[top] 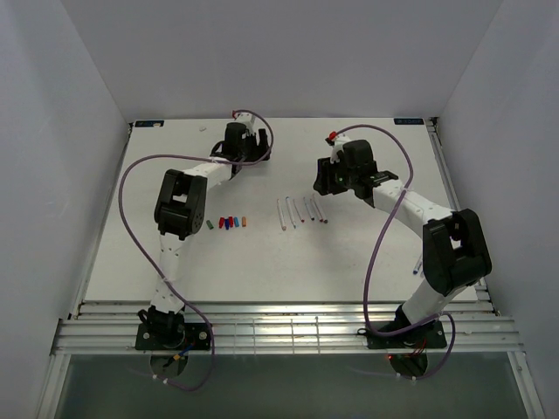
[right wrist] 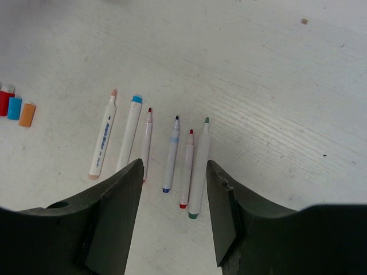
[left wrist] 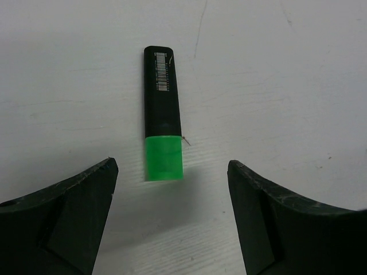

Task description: Open the pen caps

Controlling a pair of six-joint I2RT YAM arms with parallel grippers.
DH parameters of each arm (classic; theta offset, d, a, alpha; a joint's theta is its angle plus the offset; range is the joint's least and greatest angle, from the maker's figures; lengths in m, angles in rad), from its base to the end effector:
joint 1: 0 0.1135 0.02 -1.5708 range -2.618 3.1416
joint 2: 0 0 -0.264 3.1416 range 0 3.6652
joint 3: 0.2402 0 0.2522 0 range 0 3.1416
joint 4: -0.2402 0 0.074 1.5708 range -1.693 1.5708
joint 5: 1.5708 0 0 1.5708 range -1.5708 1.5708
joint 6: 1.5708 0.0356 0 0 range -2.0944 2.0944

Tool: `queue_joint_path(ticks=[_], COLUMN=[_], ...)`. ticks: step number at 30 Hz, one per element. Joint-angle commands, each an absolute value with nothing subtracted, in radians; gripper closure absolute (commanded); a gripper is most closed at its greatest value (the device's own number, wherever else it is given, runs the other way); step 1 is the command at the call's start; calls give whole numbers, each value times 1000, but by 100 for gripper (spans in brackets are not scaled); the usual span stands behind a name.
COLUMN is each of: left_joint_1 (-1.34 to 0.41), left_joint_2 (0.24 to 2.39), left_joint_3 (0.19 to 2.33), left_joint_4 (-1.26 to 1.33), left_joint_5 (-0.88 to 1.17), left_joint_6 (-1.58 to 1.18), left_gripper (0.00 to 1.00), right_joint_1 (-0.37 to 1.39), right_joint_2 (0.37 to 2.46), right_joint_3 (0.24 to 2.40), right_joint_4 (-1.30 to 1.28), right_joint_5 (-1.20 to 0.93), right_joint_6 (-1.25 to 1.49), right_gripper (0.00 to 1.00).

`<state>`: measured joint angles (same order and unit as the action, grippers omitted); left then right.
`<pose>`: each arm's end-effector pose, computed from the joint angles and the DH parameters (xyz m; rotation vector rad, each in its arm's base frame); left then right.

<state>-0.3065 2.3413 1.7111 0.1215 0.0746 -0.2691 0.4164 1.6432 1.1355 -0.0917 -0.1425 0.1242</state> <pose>0.5071 -0.1633 0.1537 0.0855 2.1046 -0.4264 0.3386 0.1553 0.2485 -0.4021 2.1635 0.4612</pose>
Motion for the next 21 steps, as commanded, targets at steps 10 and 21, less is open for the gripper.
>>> queue_joint_path(ticks=[10, 21], left_joint_1=[-330, -408], left_joint_2=[2470, 2465], left_joint_3=[1893, 1842], left_joint_4=[137, 129], left_joint_5=[3, -178], left_joint_6=[-161, -6], left_gripper=[15, 33], right_joint_1=[382, 374], right_joint_2=[1605, 1566], right_joint_3=[1069, 1037], right_joint_4=[69, 87], right_joint_5=[-195, -184], right_joint_6=[140, 144], right_gripper=[46, 46])
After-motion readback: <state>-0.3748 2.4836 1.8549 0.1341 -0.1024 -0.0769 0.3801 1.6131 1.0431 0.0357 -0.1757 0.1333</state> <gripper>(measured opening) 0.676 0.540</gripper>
